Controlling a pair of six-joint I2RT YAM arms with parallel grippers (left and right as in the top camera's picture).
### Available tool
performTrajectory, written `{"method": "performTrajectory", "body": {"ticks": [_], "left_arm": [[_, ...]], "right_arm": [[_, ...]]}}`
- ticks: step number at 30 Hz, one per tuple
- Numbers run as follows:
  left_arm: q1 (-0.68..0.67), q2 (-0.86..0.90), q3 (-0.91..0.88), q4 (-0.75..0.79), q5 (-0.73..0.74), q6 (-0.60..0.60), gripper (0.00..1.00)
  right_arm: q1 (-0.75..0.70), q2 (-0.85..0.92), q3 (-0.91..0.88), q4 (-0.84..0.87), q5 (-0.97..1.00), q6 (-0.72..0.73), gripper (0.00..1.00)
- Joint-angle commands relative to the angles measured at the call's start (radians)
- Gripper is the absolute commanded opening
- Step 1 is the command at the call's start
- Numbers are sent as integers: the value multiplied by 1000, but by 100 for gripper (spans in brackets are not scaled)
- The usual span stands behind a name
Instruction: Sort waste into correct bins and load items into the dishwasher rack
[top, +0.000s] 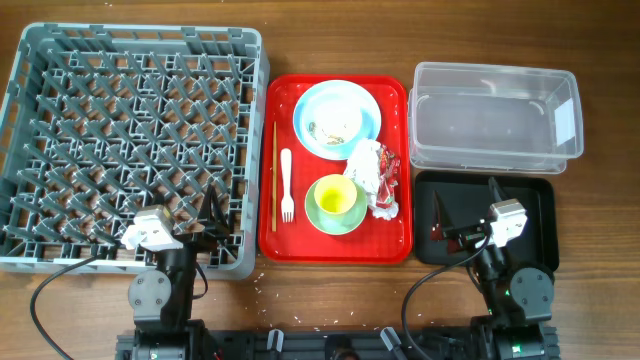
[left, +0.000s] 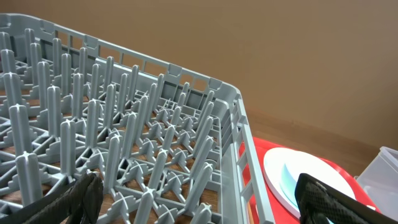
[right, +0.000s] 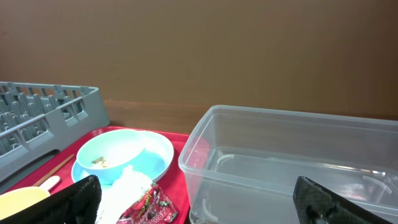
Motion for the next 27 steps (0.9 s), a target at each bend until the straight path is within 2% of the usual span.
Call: {"method": "performTrajectory", "body": {"ticks": [1, 4, 8, 11, 14, 16, 19, 22, 26, 27], "left_arm": [[-2, -5, 1, -9, 5, 16, 100], [-2, -5, 43, -103, 34, -60, 100], [-2, 17, 171, -265, 86, -61, 100], [-2, 107, 339, -367, 107, -58, 100], [-2, 341, 616, -534, 234, -12, 100], [-3, 513, 812, -711, 349, -4, 100], [-5, 735, 1028, -878, 376, -6, 100], [-5, 834, 1057, -914, 584, -6, 100], [-5, 863, 1057, -922, 592, -36, 100], [-5, 863, 1057, -938, 576, -36, 94]], "right_arm": [[-1, 7, -1, 4, 9, -9, 100], [-1, 7, -1, 4, 9, -8, 100], [-1, 7, -1, 4, 9, -8, 100], [-1, 7, -1, 4, 9, -8, 100], [-1, 7, -1, 4, 9, -9, 100], [-1, 7, -1, 4, 9, -9, 100], [-1, 7, -1, 4, 9, -9, 100], [-1, 7, -1, 4, 9, -8, 100], [-1, 7, -1, 4, 9, -9, 100], [-1, 7, -1, 4, 9, -8, 100]]}}
